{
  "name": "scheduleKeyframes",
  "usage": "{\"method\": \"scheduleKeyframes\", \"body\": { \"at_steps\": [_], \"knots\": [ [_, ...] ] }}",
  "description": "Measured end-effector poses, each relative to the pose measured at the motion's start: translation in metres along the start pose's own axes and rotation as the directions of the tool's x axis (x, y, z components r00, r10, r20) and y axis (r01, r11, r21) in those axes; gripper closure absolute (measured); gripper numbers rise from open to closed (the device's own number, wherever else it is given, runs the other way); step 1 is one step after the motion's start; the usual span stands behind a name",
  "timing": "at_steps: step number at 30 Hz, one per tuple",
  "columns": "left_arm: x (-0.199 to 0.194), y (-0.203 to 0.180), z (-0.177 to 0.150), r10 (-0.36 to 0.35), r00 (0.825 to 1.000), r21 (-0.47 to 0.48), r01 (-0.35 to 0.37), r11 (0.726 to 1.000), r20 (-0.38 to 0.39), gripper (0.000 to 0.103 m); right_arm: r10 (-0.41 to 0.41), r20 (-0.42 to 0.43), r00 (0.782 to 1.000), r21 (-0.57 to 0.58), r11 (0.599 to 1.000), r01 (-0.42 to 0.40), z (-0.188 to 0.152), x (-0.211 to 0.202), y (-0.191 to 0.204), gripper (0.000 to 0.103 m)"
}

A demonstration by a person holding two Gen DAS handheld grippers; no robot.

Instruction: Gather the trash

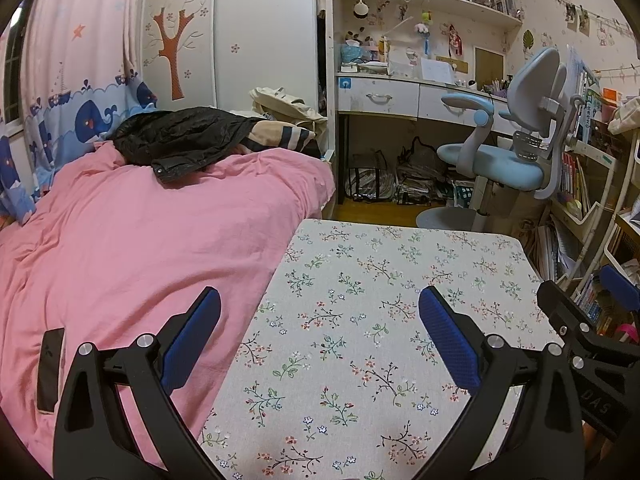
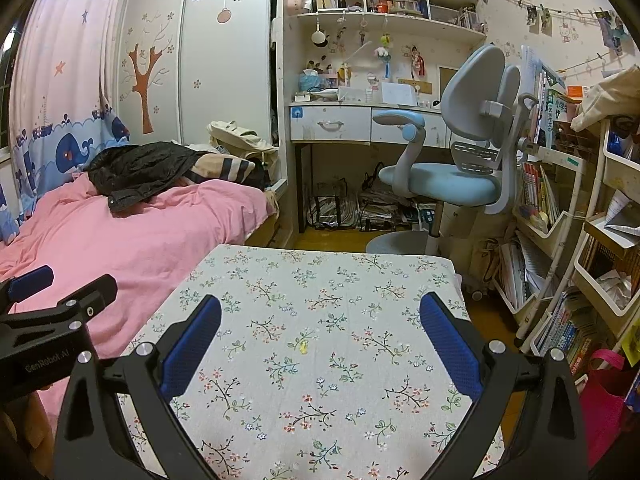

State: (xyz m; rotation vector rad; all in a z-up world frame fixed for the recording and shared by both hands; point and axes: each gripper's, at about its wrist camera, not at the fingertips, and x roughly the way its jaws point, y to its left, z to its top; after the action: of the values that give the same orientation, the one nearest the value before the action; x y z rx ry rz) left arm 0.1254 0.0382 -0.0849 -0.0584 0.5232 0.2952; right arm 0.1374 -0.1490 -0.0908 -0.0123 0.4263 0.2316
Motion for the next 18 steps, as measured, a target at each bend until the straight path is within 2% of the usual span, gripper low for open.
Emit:
{"method": "scheduleKeyframes", "body": {
  "at_steps": [10,14,18],
  "knots": [
    [0.002,-0.002,0.000,0.008,1.000,0.015,-0.008,1.000,-0.011,0.007,-0.009,-0.027,1.000,0.002,1.000,0.009,0.000,0.004,-0.001,0.007],
    [0.002,-0.006,0.000,0.023,1.000,0.035,-0.023,0.999,-0.004,0.007,-0.021,-0.089,0.996,0.014,1.000,0.022,-0.005,0.017,-0.007,0.007],
    [0.004,-0.003,-0.003,-0.020,1.000,0.012,0.021,1.000,-0.007,0.007,-0.023,-0.165,0.986,0.037,0.999,0.029,-0.012,0.031,-0.014,0.007]
  ]
}}
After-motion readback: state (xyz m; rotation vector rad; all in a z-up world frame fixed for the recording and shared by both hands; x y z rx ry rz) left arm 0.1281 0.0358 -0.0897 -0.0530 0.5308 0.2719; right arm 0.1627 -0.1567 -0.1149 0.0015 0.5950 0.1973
